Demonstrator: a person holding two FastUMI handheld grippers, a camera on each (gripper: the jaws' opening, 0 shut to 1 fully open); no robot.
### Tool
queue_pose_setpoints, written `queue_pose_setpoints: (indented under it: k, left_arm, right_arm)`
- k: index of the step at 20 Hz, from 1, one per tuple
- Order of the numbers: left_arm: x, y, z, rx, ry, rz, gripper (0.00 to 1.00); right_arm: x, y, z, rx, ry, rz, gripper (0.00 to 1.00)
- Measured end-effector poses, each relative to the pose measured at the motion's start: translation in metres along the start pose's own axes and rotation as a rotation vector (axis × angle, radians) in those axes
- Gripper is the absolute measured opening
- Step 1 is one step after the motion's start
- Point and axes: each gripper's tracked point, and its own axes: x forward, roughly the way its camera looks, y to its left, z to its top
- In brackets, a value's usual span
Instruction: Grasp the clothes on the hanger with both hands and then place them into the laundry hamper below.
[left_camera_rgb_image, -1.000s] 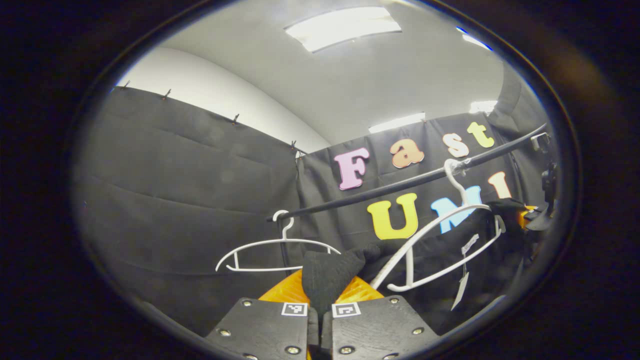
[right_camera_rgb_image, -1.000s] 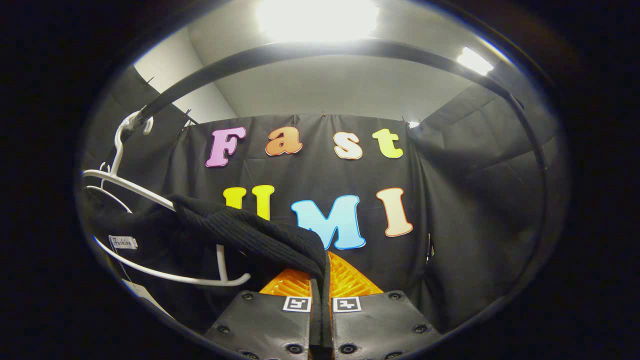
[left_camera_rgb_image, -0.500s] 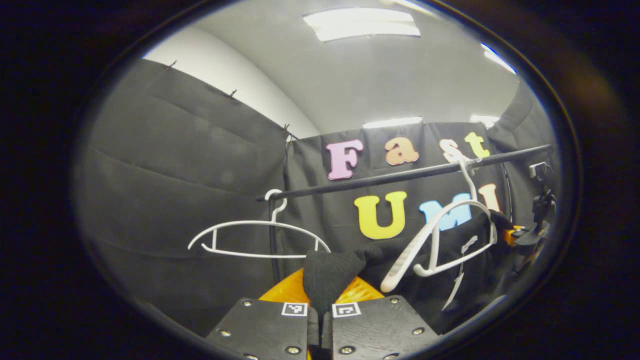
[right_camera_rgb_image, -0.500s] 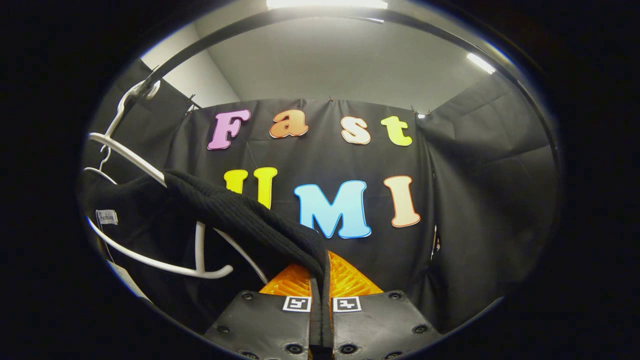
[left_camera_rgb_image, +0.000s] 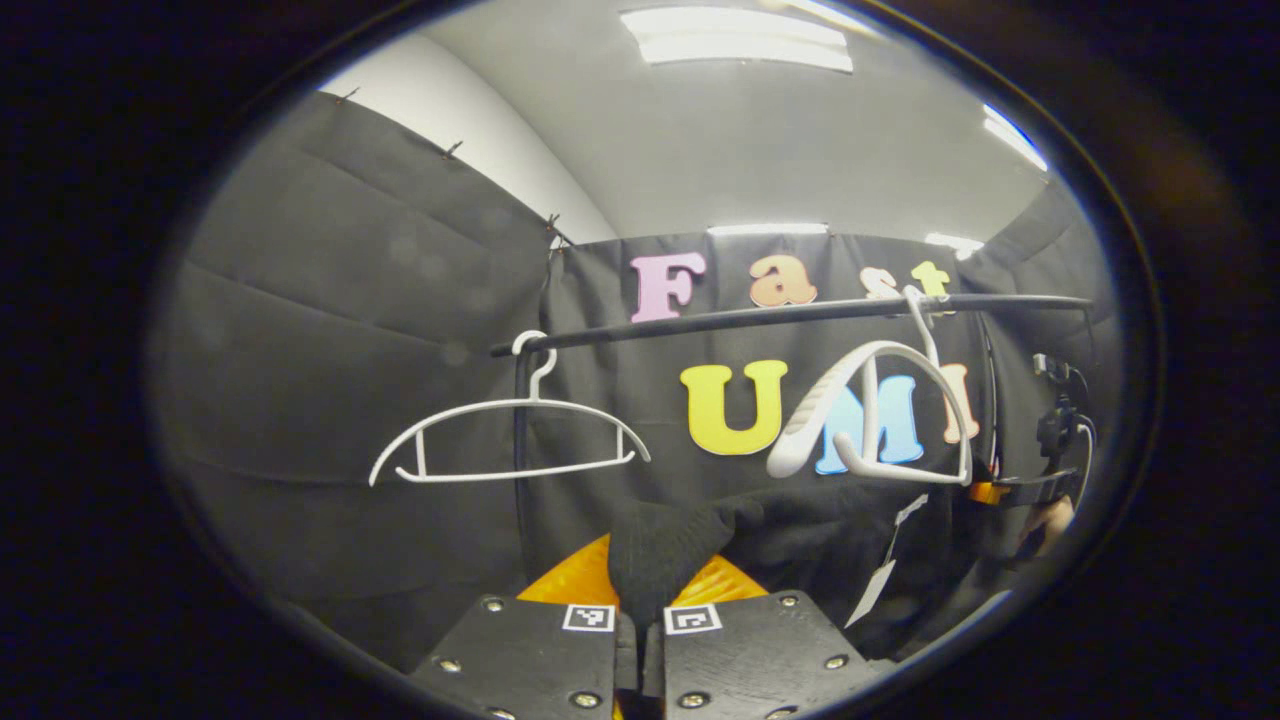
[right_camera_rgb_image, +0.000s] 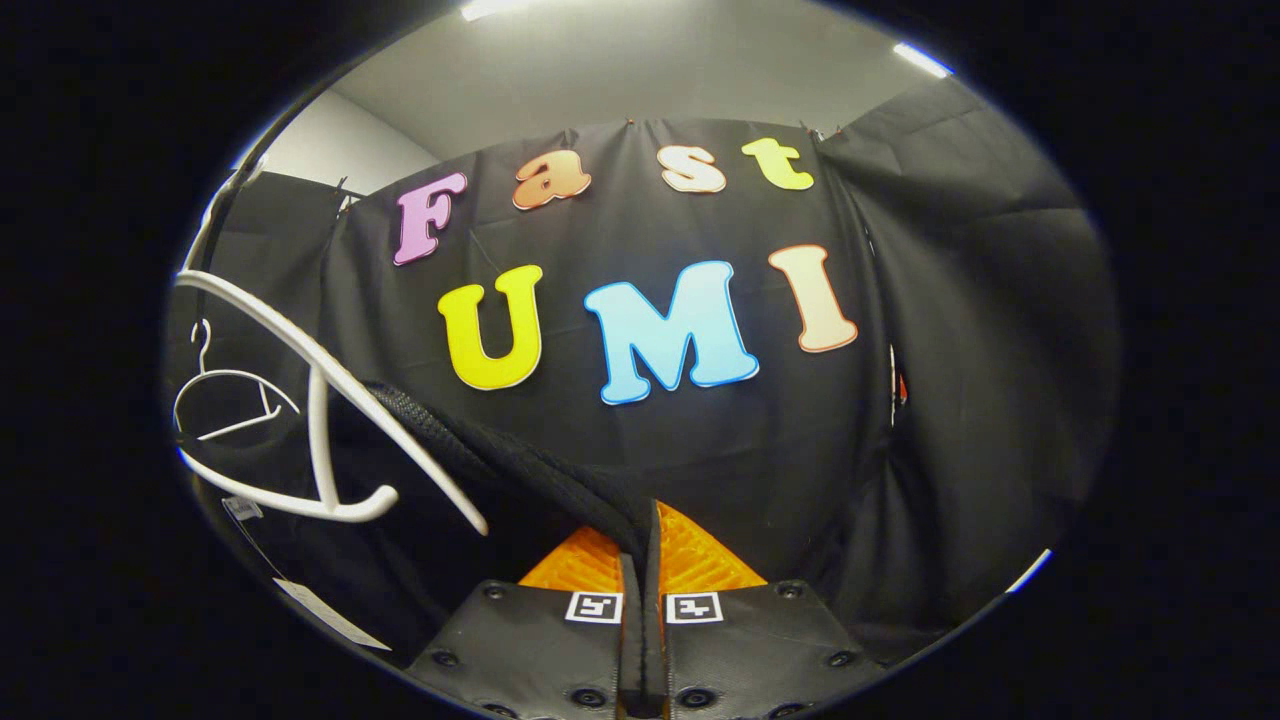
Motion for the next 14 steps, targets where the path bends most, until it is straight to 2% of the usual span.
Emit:
queue_pose_setpoints:
  k: [7,14]
  left_arm:
    - [-0.011,-0.005,-0.062,0.018,0.105,-0.016,0.03]
    - [-0.045,-0.013,-0.091,0.040,0.163,-0.071,0.03]
  right_arm:
    - [-0.030,-0.017,-0.069,-0.047,0.105,-0.004,0.00]
    - [-0.081,-0.013,-0.095,-0.067,0.136,0.025,0.02]
